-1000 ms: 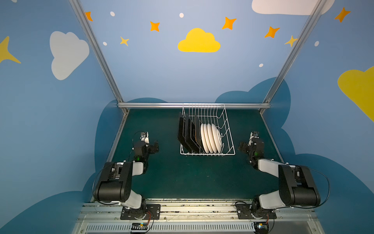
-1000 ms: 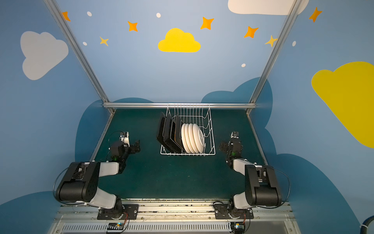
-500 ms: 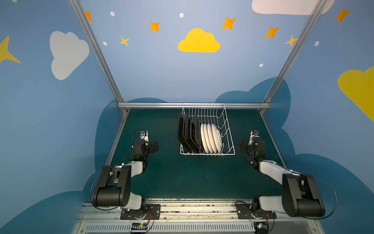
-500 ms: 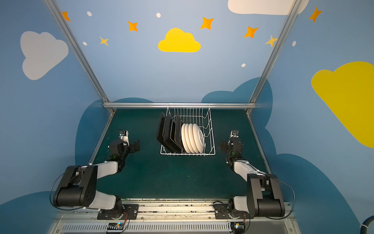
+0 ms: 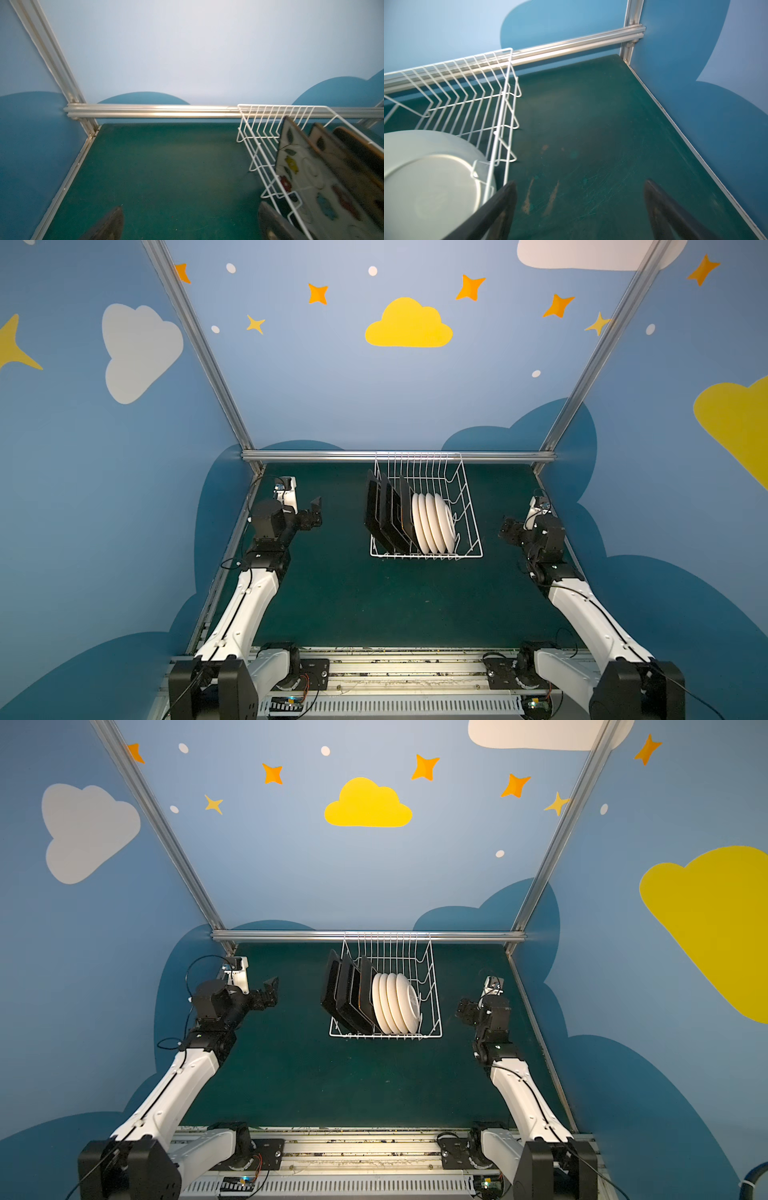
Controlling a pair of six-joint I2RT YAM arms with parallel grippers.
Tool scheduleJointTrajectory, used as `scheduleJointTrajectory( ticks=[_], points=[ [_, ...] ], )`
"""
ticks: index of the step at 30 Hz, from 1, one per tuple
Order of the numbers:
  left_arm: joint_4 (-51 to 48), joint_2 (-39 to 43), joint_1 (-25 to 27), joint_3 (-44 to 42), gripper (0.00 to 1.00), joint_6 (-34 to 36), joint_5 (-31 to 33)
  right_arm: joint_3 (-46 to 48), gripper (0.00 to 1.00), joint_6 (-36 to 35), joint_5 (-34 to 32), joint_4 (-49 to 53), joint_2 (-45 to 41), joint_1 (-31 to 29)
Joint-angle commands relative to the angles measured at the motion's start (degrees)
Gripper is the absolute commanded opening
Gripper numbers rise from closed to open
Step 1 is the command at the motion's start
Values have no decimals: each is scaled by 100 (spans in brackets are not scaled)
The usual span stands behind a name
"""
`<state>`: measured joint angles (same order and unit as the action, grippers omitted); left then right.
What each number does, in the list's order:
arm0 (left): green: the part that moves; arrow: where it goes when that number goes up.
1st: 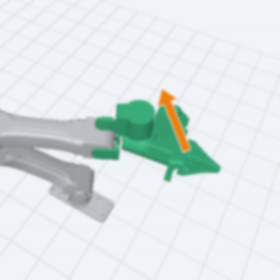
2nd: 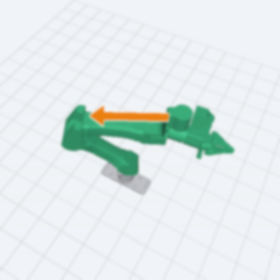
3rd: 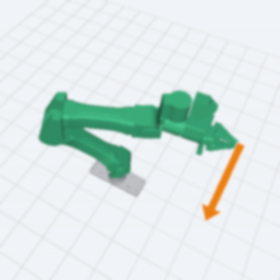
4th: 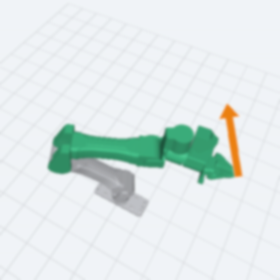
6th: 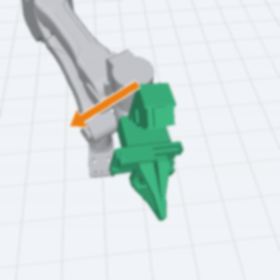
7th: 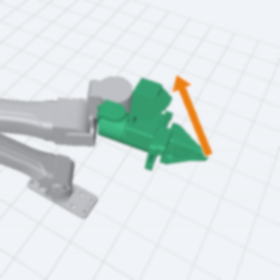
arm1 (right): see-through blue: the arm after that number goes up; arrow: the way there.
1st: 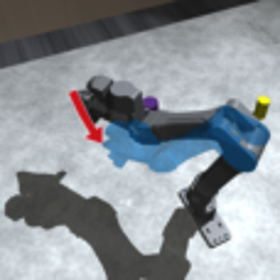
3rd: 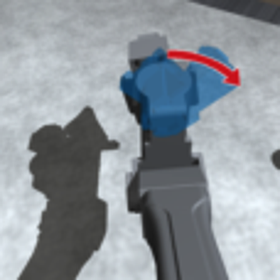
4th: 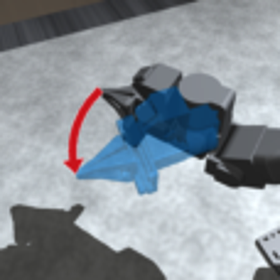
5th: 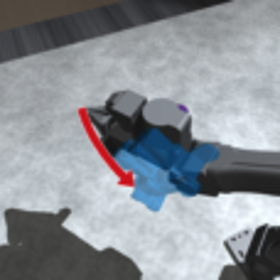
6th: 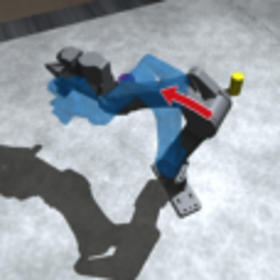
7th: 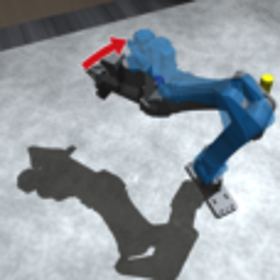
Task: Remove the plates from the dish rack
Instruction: 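Raise both arms and reach toward the dark square plates in the rack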
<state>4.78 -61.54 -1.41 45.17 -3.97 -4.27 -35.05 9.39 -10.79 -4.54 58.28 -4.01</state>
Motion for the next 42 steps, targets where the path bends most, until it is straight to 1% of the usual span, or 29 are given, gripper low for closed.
scheduleJointTrajectory(
  ticks=[1, 2, 6, 8, 9, 12, 16, 19, 21, 25, 27, 30, 32, 35, 36, 39, 42],
  points=[
    [-1206, 92, 21, 509, 100, -243, -563, -259, 95, -14, 445, 422, -341, -3],
    [-1374, 90, 28, 642, 100, -289, -626, -317, 95, -24, 560, 564, -404, -8],
    [-2114, -26, 69, 1172, 100, -436, -796, -1114, 95, -104, 1053, 1484, -454, -6],
    [-2456, -100, 121, 1390, 100, -434, -871, -1381, 95, -166, 1322, 1761, -449, -8],
    [-2643, -151, 148, 1500, 100, -437, -1073, -1486, 95, -192, 1463, 1865, -449, -8],
    [-3158, -317, 242, 1798, 100, -468, -1372, -1832, 95, -244, 1952, 2214, -408, -14],
    [-3553, -508, 491, 2067, 100, -549, -1640, -2223, 95, -228, 2577, 2552, -297, -43],
    [-3748, -683, 699, 2275, 99, -597, -1683, -2497, 95, -204, 2957, 2753, -166, -99],
    [-3829, -838, 794, 2413, 98, -748, -1740, -2663, 95, -210, 3156, 2857, -55, -144],
    [-3993, -1207, 879, 2710, 95, -1182, -1957, -2856, 95, -234, 3245, 3016, 136, -297],
    [-4134, -1422, 920, 2887, 94, -1268, -2133, -2918, 95, -262, 3248, 3072, 197, -379],
    [-4262, -1653, 1041, 3068, 92, -1324, -2149, -2920, 95, -270, 3187, 3056, 235, -474],
    [-4440, -1837, 1111, 3231, 88, -1329, -2056, -2929, 95, -248, 3164, 3039, 265, -525],
    [-4679, -2133, 1204, 3481, 78, -1483, -1813, -2954, 95, -245, 3079, 3012, 306, -604],
    [-4688, -2204, 1252, 3520, 76, -1518, -1725, -2951, 95, -259, 3043, 2996, 330, -624],
    [-4696, -2322, 1352, 3595, 74, -1578, -1533, -2974, 95, -264, 2979, 2972, 368, -677],
    [-4753, -2486, 1423, 3747, 73, -1588, -1525, -2968, 95, -245, 2950, 2954, 411, -730]
  ],
)
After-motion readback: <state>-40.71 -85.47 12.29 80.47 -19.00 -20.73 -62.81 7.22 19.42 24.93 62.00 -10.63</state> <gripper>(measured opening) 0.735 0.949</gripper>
